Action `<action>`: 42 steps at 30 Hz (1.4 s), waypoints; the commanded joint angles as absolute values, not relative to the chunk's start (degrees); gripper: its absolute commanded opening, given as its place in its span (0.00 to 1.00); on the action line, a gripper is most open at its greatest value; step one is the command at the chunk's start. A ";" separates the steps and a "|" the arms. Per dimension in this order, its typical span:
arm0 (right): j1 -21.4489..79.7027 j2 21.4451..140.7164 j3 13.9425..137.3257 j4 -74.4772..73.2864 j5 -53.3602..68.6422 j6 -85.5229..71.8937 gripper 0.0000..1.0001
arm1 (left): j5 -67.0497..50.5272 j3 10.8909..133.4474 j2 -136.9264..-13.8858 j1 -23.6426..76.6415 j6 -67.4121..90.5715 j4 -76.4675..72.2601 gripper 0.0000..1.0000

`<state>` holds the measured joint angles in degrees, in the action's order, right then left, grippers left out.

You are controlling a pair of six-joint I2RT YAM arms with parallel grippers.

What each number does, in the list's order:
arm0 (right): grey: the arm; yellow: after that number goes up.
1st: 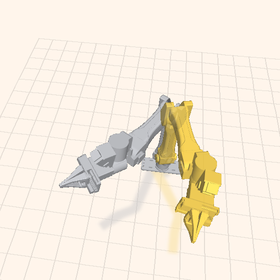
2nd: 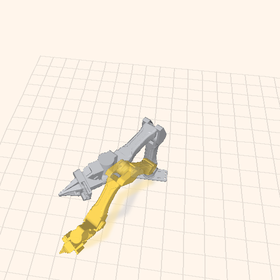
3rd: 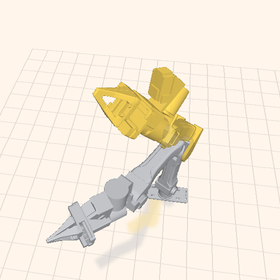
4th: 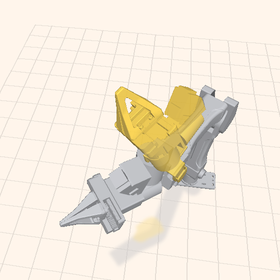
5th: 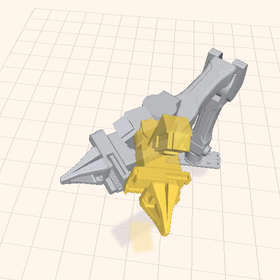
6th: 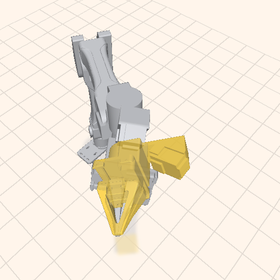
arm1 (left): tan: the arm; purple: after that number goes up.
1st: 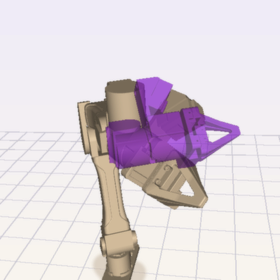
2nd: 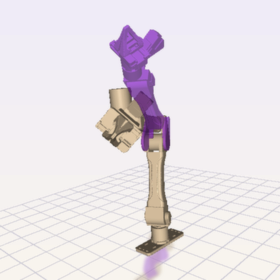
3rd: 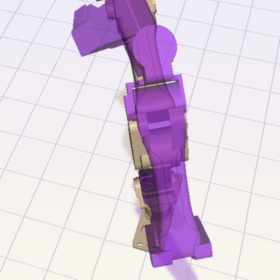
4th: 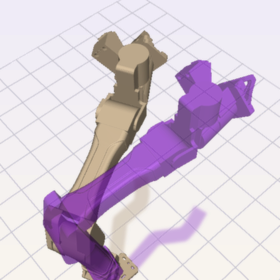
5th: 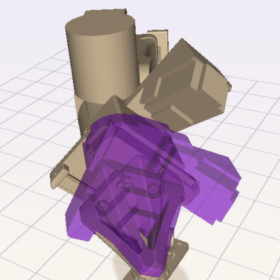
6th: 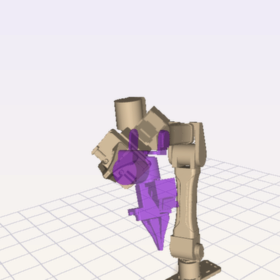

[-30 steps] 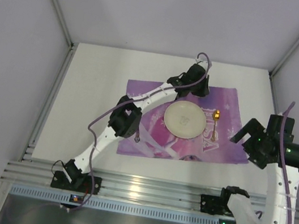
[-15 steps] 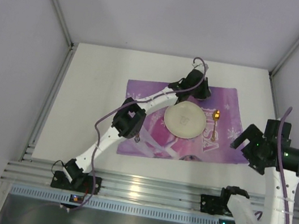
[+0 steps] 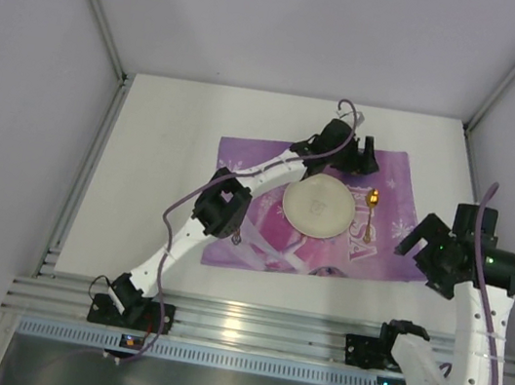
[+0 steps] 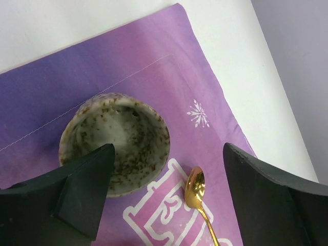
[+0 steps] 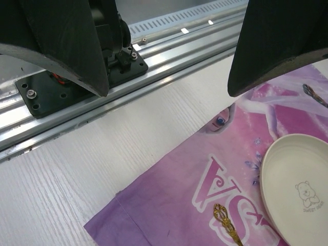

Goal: Set the dinner table for one person

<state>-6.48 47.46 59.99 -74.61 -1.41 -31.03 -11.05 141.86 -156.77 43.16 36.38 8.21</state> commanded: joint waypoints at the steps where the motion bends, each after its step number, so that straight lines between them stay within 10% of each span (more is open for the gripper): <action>1: -5.89 47.90 62.14 -71.90 -1.06 -30.24 1.00 | -12.31 142.47 -148.46 43.33 34.89 5.37 0.93; 12: -4.40 50.45 64.77 -68.38 1.41 -29.27 1.00 | -15.29 138.35 -132.05 39.99 38.59 1.23 0.99; 23: 7.02 43.35 67.67 -55.64 15.31 -24.97 1.00 | -2.23 85.38 -93.20 31.12 21.55 17.48 0.95; 30: 10.98 32.79 62.60 -47.39 5.72 -24.25 1.00 | 39.58 38.69 -64.54 30.94 7.67 -2.23 0.94; 42: 11.25 20.40 51.68 -46.05 9.32 -27.78 1.00 | 19.17 9.14 -58.25 12.22 3.25 -38.91 0.95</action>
